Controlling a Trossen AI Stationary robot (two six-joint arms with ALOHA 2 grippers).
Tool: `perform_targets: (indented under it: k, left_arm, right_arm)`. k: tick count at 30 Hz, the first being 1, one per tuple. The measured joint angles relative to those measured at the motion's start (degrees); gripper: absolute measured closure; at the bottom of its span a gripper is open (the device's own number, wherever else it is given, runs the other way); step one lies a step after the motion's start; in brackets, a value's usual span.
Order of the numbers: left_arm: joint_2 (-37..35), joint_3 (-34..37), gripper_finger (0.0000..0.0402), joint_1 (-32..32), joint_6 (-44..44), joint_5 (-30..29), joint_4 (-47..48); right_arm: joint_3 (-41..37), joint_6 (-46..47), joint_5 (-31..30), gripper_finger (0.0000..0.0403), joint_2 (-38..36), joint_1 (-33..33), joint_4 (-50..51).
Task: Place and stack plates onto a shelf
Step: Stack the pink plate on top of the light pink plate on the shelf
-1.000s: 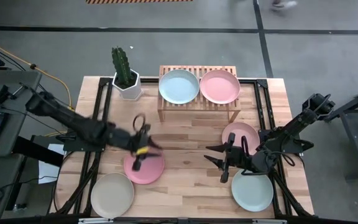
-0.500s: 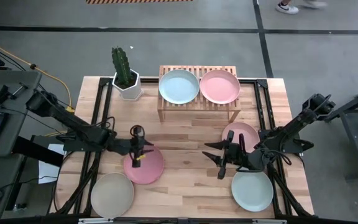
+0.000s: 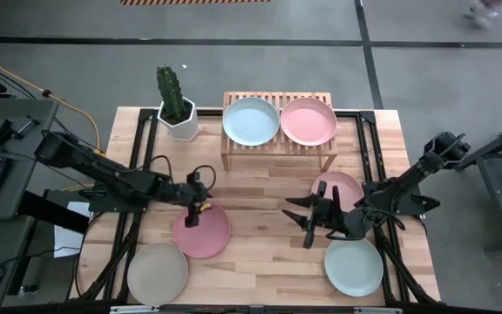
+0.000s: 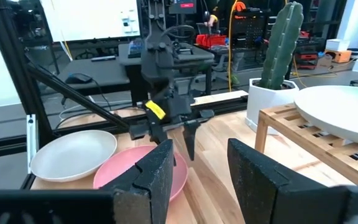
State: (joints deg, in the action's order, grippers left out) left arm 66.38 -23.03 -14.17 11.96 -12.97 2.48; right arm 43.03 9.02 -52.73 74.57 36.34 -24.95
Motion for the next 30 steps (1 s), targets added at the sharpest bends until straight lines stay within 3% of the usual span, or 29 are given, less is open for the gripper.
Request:
perform_targets:
  k: [7, 20, 23, 28, 30]
  left_arm:
    - [5.06, -0.02, 0.0199, 2.9, -0.13, 3.71, -1.77]
    - [13.59, -0.22, 0.0205, 5.26, 1.63, 6.86, -5.0]
    - [13.32, -1.43, 0.0242, 5.17, 2.87, 7.6, -3.13]
    - [12.31, -4.25, 0.0365, 5.15, 3.09, 7.89, 1.75]
    - [11.86, -6.24, 0.0388, 5.15, 4.48, 8.15, 4.67]
  right_arm:
    - [0.0, 0.15, 0.68, 0.0263, 0.0, 0.0, -0.09]
    - [0.0, 0.0, 0.64, 0.0263, 0.01, 0.0, -0.09]
    - [0.0, 0.0, 0.64, 0.0263, 0.01, 0.01, -0.11]
    - [0.02, 0.09, 0.65, 0.0263, 0.01, 0.02, -0.11]
    - [0.02, 0.09, 0.63, 0.0263, 0.01, 0.01, -0.11]
